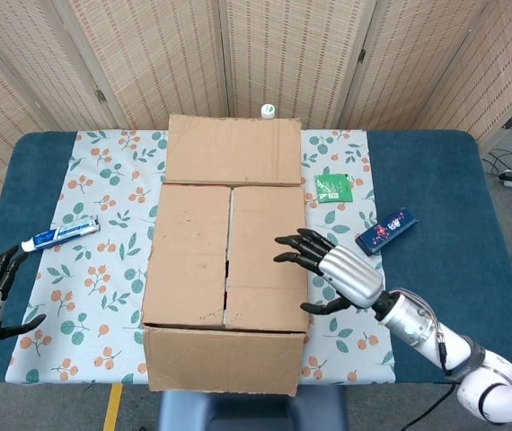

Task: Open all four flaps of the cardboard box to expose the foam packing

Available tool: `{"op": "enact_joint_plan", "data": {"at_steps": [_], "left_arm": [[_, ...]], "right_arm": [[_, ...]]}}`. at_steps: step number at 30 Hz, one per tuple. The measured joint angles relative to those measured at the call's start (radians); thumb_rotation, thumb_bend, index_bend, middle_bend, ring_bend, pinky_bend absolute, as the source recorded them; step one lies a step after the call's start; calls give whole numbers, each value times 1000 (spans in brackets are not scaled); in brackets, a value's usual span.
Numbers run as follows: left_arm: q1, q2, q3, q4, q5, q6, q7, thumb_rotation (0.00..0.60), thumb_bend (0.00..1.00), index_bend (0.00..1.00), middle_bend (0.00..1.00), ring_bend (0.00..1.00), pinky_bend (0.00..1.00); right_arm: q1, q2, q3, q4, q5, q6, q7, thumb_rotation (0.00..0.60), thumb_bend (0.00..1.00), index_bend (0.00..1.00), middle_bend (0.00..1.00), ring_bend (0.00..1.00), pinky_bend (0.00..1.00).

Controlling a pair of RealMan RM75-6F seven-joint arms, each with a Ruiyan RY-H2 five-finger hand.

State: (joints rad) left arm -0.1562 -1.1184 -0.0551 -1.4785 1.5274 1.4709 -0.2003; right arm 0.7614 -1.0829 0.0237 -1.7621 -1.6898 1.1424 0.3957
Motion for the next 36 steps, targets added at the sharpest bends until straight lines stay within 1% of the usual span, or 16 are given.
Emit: {"op": "enact_joint_plan", "data": {"at_steps": [1, 2, 3, 4, 6, 8, 11, 14, 20, 22, 24, 26, 27, 30, 36], "left_arm": [[1, 1, 0, 1, 0, 1, -5, 600, 145, 0, 0, 0, 0], [1, 2, 0, 2, -1, 1, -8, 600, 141, 0, 0, 0, 0], [2, 3, 0, 3, -2, 1, -12, 600, 134, 0, 0, 0, 0], [3, 2, -1, 3, -5, 1, -14, 600, 127, 0, 0, 0, 0], [4, 1, -4, 3, -11, 1, -20, 600, 110, 0, 0, 0, 0], [4, 0, -5, 4, -13, 1, -23, 600, 104, 0, 0, 0, 0], [3, 0, -5, 6, -13, 0, -30, 600, 98, 0, 0, 0, 0], [3, 1, -5, 8, -13, -3, -35, 600, 96, 0, 0, 0, 0], [0, 10, -6, 6, -18, -14, -51, 600, 96, 0, 0, 0, 0], [1, 13, -8, 7, -21, -13, -59, 600, 97, 0, 0, 0, 0], [3, 16, -8, 8, -22, -10, -67, 600, 97, 0, 0, 0, 0], [5, 18, -7, 9, -20, -8, -75, 600, 97, 0, 0, 0, 0], [7, 19, -6, 11, -18, -6, -79, 600, 96, 0, 0, 0, 0], [11, 22, -5, 13, -17, 1, -89, 600, 97, 0, 0, 0, 0], [18, 27, -7, 17, -15, 14, -110, 600, 96, 0, 0, 0, 0]], "right_arm": [[14, 0, 17, 0, 13, -23, -42, 472, 365, 320, 135, 92, 0], [33, 0, 39, 0, 31, -53, -96, 406, 382, 367, 151, 98, 0], [48, 0, 55, -1, 45, -75, -134, 363, 394, 407, 159, 101, 0], [63, -1, 71, -2, 60, -99, -170, 331, 406, 438, 163, 102, 0], [96, -4, 102, -6, 91, -149, -244, 287, 449, 470, 165, 104, 0], [127, -10, 127, -10, 117, -189, -306, 266, 498, 485, 165, 103, 0], [170, -20, 156, -16, 156, -251, -359, 257, 533, 500, 165, 103, 0], [207, -35, 176, -14, 189, -300, -406, 256, 539, 499, 163, 103, 0], [283, -105, 196, 26, 245, -390, -508, 253, 538, 500, 163, 109, 0], [302, -130, 198, 43, 258, -410, -540, 255, 538, 499, 186, 145, 20], [320, -163, 199, 62, 266, -420, -576, 254, 538, 499, 220, 199, 99], [336, -194, 200, 84, 267, -420, -604, 253, 539, 499, 258, 286, 197], [342, -204, 201, 94, 267, -420, -612, 253, 538, 499, 274, 329, 221], [361, -222, 206, 117, 277, -427, -626, 254, 538, 499, 296, 385, 245], [394, -242, 215, 134, 302, -451, -646, 251, 539, 499, 328, 399, 247]]}}
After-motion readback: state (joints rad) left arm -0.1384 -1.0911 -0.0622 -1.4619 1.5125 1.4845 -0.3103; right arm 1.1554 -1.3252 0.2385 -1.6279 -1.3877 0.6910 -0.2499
